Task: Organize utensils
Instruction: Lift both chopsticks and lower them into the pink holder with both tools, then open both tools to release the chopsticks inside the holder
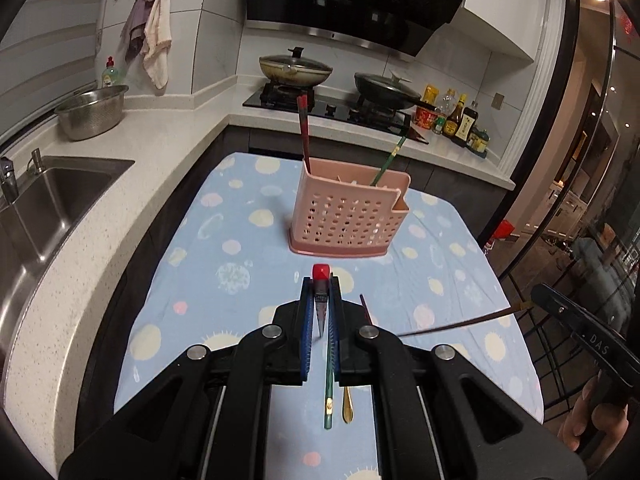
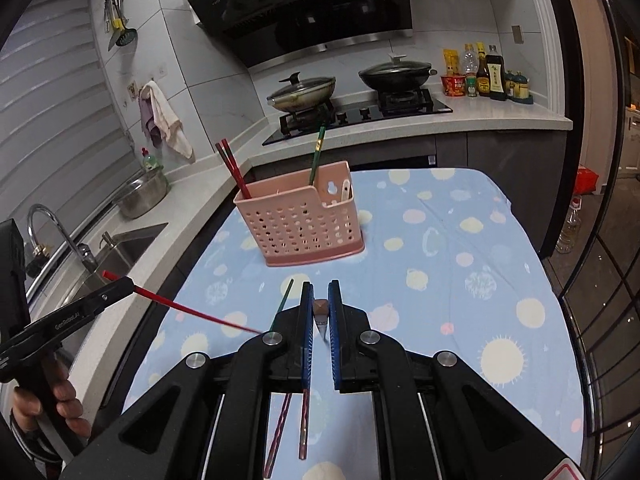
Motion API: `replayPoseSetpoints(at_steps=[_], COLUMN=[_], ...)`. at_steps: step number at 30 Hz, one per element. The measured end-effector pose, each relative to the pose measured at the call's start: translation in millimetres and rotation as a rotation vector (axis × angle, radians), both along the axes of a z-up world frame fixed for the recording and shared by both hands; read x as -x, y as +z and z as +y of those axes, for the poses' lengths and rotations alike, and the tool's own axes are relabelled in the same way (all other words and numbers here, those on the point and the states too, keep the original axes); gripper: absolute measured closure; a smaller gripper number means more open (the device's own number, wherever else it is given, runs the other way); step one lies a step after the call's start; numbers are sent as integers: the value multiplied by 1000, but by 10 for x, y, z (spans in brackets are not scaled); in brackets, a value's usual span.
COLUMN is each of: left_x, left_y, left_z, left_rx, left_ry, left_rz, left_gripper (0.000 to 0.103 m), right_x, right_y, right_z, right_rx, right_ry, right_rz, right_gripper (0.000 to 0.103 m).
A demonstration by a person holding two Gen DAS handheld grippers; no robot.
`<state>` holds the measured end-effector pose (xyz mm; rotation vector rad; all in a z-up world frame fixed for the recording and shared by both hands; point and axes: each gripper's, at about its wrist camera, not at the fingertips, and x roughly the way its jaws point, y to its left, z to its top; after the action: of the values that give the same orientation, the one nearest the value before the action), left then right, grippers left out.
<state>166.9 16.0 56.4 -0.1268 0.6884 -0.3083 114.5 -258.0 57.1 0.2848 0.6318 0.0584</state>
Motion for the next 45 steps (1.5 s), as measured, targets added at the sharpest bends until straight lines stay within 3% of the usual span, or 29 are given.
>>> replayPoseSetpoints(at_steps=[12,25,31,45], left_x=[-540,-1305,-1697,-2123], left_y=[605,1360,1264,613], left_z=[-108,-314,-376,-384], left_rx=[41,62,45,26], left_ry=[-12,7,17,23], left_rz=[-134,-319,-298,-151], left_gripper=[96,96,96,96], right_x=[-498,-1472,-1903,-2420], right_y=[415,1251,1242,508], right_z=[-181,-94,-45,84], right_rx=[-45,-39,-57,-37], right_ry=[-1,-1,-13,8], right_rz=[-103,-318,-331,-134], right_gripper=[96,96,96,96])
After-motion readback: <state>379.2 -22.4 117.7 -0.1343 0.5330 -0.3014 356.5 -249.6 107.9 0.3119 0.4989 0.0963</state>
